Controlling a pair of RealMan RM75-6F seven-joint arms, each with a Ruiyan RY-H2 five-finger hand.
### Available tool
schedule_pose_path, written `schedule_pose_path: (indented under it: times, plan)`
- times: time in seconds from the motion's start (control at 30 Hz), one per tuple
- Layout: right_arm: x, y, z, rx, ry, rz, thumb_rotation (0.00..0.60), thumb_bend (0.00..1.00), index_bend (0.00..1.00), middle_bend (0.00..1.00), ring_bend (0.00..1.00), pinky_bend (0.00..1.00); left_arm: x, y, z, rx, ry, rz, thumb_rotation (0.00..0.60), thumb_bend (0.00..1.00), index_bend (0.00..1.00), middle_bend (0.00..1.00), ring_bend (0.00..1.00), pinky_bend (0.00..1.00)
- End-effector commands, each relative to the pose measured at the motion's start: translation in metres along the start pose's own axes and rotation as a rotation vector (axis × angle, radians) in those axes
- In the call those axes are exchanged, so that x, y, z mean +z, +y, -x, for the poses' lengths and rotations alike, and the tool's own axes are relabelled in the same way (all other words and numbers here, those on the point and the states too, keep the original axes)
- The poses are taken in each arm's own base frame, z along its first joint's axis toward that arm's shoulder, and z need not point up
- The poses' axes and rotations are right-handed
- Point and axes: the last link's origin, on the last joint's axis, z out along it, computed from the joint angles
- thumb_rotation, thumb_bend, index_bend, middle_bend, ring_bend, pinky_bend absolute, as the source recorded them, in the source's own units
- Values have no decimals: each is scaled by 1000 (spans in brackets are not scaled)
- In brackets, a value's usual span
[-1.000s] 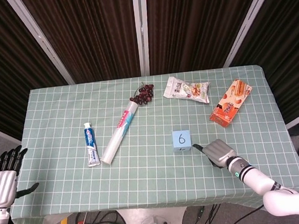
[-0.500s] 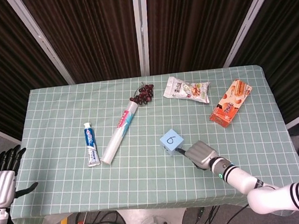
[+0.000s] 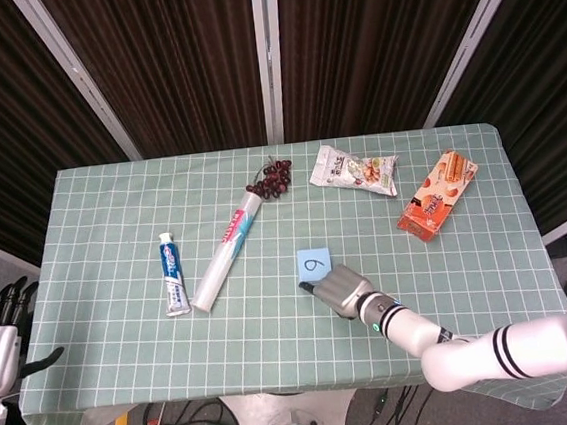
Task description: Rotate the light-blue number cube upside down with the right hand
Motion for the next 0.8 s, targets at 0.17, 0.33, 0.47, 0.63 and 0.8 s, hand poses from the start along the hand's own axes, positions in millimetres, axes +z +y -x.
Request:
schedule_pose_path:
  times: [0.17, 0.33, 0.47, 0.63, 0.8]
  plan:
    - [17, -8, -15, -54, -61, 46, 600, 1000, 0, 924, 825, 723, -2, -4, -2, -3, 9, -10, 600, 0, 70, 0, 0, 1]
    - [22, -4, -25, -56, -71, 92, 600, 1000, 0, 924, 825, 723, -3, -6, -2, -6, 7, -14, 600, 0, 70, 0, 0, 1]
    - [28, 3, -32, -43, -76, 124, 600, 1000, 0, 924, 825, 723, -3, -6, -2, -6, 9, -14, 600, 0, 70, 0, 0, 1]
    - [34, 11, -40, -29, -80, 148, 600, 1000, 0, 924, 825, 723, -3, -7, -4, -5, 11, -18, 600, 0, 70, 0, 0, 1]
    - [41, 16, -47, -15, -85, 164, 600, 1000, 0, 924, 825, 723, -3, -9, -5, -3, 13, -22, 600, 0, 70, 0, 0, 1]
